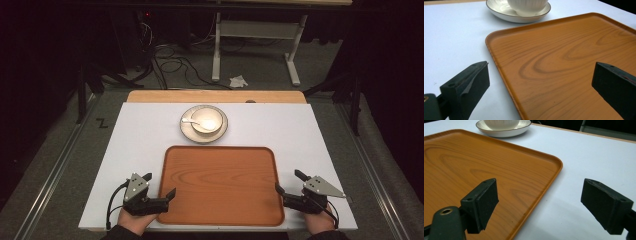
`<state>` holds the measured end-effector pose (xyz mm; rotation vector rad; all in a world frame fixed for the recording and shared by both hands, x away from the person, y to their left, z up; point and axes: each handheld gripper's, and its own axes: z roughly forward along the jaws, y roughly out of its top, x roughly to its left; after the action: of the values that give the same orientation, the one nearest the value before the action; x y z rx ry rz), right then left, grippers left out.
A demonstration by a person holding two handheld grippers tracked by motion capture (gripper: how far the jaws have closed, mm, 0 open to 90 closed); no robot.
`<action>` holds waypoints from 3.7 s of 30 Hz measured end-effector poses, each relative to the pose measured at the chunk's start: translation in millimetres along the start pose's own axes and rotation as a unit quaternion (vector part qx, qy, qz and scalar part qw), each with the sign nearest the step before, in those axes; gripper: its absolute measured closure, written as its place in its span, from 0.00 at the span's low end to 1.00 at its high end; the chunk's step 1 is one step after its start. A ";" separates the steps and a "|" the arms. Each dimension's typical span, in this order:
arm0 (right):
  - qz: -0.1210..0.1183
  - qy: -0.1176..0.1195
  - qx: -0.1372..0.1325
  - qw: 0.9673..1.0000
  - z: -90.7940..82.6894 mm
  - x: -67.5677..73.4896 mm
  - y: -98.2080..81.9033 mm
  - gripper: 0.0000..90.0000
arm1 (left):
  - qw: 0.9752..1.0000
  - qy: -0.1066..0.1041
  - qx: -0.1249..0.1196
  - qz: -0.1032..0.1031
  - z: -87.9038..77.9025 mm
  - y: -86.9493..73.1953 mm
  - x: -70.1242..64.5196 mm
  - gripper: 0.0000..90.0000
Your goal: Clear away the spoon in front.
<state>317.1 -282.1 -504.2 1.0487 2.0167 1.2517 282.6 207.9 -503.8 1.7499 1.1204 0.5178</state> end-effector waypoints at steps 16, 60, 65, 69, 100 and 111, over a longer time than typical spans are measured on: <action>-0.005 0.005 0.000 1.000 -1.7 3.7 -0.1 0.17 | 1.000 -0.007 -0.018 -0.002 0.6 -1.2 1.9 0.07; -0.004 0.003 -0.006 1.000 2.5 3.3 2.8 0.17 | 1.000 -0.010 -0.028 -0.001 4.3 27.6 -5.0 0.06; -0.001 0.004 -0.008 1.000 1.0 4.4 2.9 0.17 | 1.000 0.002 -0.019 0.007 10.1 36.7 -0.4 0.05; 0.000 0.005 -0.010 1.000 0.7 2.5 2.7 0.17 | 1.000 0.009 -0.030 0.005 15.7 47.2 0.8 0.05; -0.003 -0.002 -0.015 1.000 -18.1 -0.1 -3.4 0.17 | 0.999 0.049 -0.011 0.001 113.0 130.6 35.2 0.40; -0.003 0.002 -0.015 1.000 -16.8 0.8 -3.9 0.17 | 0.999 0.044 -0.007 -0.026 141.0 150.2 48.9 0.88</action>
<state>302.5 -290.6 -500.7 1.0250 1.9968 1.2785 479.9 162.7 -441.4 1.6960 1.2185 0.5744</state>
